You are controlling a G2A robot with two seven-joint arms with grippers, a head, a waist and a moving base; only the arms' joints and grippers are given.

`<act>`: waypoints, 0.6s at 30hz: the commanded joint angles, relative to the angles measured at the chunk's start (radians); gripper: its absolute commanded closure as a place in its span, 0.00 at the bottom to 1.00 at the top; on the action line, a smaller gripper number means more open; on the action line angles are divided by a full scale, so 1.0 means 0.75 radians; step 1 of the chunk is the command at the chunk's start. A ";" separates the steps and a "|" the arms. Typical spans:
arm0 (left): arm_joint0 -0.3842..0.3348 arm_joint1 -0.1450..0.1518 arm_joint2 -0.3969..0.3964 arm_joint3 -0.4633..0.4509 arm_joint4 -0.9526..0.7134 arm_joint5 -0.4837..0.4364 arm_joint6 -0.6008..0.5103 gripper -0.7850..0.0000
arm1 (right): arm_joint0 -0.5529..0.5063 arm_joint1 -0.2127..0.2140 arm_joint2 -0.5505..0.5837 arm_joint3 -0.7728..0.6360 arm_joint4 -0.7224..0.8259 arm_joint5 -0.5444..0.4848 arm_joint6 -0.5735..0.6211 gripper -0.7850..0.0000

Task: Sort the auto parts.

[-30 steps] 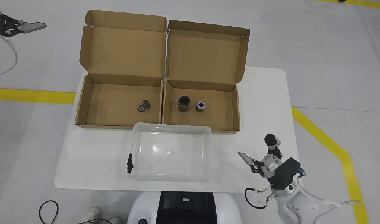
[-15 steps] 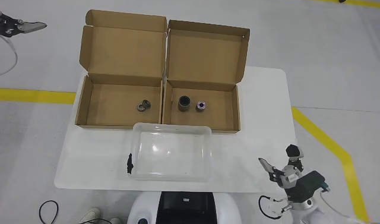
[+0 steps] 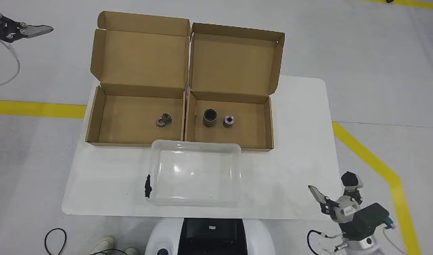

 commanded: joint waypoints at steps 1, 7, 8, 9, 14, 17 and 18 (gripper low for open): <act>0.000 0.000 0.000 0.000 0.000 0.000 0.000 0.00 | -0.008 0.001 0.010 -0.014 0.002 -0.002 0.008 0.00; 0.000 0.000 0.000 0.000 0.000 0.000 0.000 0.00 | -0.013 0.003 0.019 -0.030 -0.005 -0.008 0.015 0.00; 0.000 0.000 0.000 0.000 0.000 0.000 0.000 0.00 | -0.013 0.003 0.019 -0.030 -0.005 -0.008 0.015 0.00; 0.000 0.000 0.000 0.000 0.000 0.000 0.000 0.00 | -0.013 0.003 0.019 -0.029 -0.005 -0.008 0.015 0.00; 0.000 0.000 0.000 0.000 0.000 0.000 0.000 0.00 | -0.013 0.003 0.019 -0.029 -0.005 -0.008 0.015 0.00; 0.000 0.000 0.000 0.000 0.000 0.000 0.000 0.00 | -0.013 0.003 0.019 -0.029 -0.005 -0.008 0.015 0.00; 0.000 0.000 0.000 0.000 0.000 0.000 0.000 0.00 | -0.013 0.003 0.019 -0.029 -0.005 -0.008 0.015 0.00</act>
